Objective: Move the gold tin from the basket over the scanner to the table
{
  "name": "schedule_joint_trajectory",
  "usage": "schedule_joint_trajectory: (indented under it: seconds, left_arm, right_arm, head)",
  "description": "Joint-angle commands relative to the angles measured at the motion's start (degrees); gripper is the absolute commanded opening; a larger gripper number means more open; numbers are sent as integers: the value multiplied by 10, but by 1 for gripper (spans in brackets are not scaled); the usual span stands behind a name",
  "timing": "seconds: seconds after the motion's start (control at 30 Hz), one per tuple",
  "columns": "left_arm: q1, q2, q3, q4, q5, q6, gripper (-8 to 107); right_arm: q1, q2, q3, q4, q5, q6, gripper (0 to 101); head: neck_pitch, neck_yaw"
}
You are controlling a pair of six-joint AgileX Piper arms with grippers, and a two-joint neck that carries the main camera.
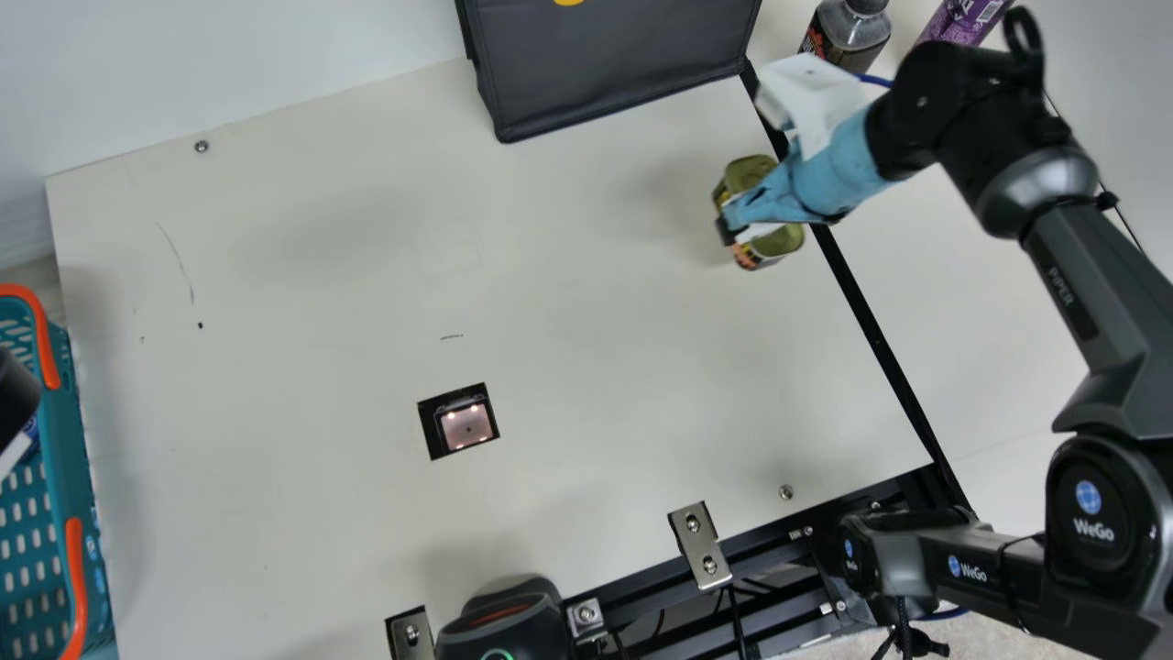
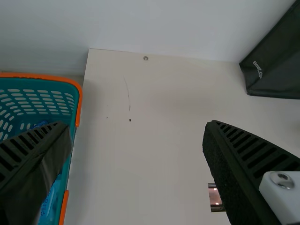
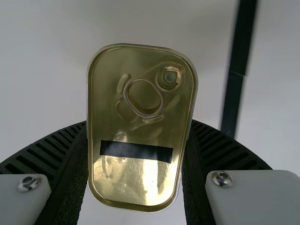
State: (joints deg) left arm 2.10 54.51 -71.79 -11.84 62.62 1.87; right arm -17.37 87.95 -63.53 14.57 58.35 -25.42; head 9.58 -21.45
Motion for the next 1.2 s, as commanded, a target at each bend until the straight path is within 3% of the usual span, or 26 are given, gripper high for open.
schedule_joint_trajectory:
  seconds: [0.0,0.6,1.17]
  left_arm:
    - [0,0,0,0,0,0,90]
    - [0,0,0,0,0,0,90]
    - [0,0,0,0,0,0,90]
  right_arm:
    - [-48,1,0,-2,0,-11,0]
    - [-207,36,-22,-32,-20,-53,0]
    - [-282,133,-106,-72,-31,-142,0]
  head:
    - [-17,-1]
    - [-17,-1]
    - [-17,-1]
